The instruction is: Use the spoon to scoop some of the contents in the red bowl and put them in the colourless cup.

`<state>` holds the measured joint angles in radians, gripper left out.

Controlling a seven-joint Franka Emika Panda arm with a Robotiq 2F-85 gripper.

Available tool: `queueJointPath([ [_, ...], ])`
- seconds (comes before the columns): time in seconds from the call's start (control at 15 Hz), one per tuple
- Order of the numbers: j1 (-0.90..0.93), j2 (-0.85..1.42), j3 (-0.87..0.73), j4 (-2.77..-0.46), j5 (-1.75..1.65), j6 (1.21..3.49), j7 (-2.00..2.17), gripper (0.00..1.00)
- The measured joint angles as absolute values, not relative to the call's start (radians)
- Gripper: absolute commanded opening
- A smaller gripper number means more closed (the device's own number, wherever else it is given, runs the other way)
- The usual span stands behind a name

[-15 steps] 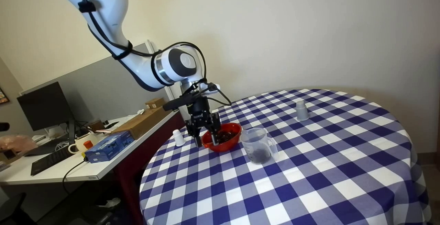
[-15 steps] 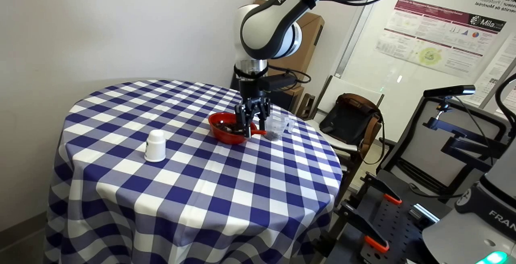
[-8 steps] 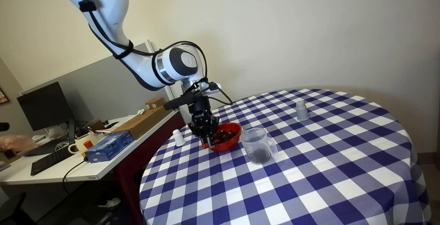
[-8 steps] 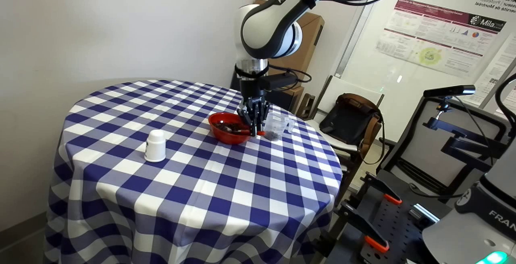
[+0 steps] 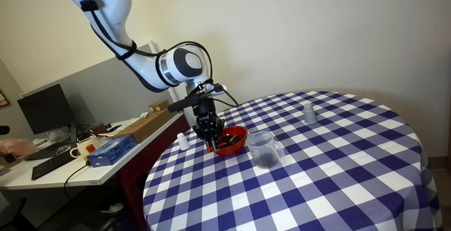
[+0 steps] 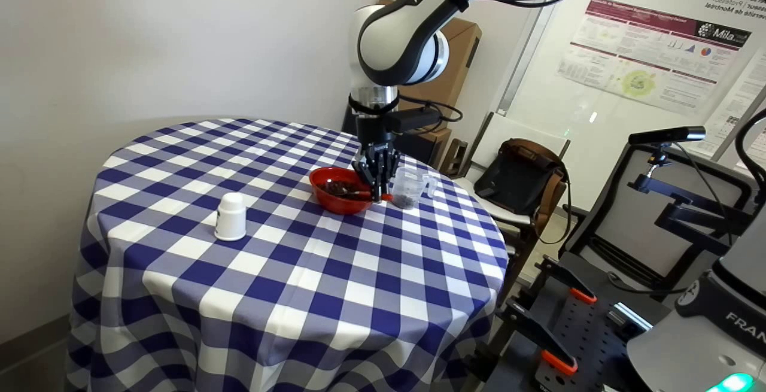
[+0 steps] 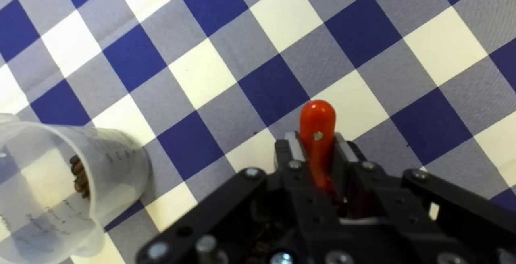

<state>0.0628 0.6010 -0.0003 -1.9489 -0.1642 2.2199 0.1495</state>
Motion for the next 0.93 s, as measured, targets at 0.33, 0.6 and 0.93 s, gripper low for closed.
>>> queueJointPath([
  [0.33,0.067,0.573,0.012,-1.951,-0.160,2.221,0.149,0.05],
  [0.6,0.074,0.532,0.020,-1.960,-0.160,2.221,0.149,0.05],
  [0.93,0.078,0.465,0.021,-2.005,-0.160,2.221,0.149,0.05],
])
